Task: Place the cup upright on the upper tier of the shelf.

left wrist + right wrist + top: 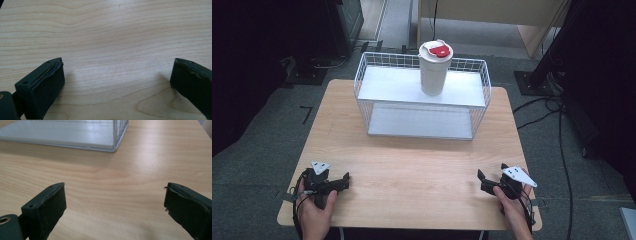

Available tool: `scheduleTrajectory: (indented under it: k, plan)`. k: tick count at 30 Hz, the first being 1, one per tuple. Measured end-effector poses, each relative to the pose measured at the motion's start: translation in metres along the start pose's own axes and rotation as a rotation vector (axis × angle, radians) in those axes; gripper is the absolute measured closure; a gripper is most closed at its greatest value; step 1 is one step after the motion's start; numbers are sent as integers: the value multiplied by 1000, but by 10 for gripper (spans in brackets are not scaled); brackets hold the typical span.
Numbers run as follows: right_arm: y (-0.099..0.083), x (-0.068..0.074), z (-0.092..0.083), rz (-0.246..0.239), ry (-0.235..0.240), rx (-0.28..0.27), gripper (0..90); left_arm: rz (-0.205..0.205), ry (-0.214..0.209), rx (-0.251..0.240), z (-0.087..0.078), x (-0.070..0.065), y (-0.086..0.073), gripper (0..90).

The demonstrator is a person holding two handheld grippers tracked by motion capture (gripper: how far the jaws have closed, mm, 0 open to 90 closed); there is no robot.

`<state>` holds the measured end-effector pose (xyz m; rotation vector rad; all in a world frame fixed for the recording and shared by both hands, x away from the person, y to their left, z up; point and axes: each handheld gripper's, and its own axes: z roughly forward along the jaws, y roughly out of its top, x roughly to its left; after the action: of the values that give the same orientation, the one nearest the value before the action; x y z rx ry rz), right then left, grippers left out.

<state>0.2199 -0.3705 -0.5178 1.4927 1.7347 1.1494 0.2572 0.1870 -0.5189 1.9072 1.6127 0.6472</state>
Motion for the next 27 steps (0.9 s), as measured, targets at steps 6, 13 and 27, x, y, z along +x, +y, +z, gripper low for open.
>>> scheduleTrajectory:
  k: [6,13,27]
  plan:
    - [-8,-7,-11,-6,-57,85,42,0,0,1,0,0,0,0]
    - [-15,-15,-19,16,-87,208,42,0,0,0,0,0,0,0]
    - [-23,-23,-30,-29,-100,283,20,1,1,0,0,0,0,0]
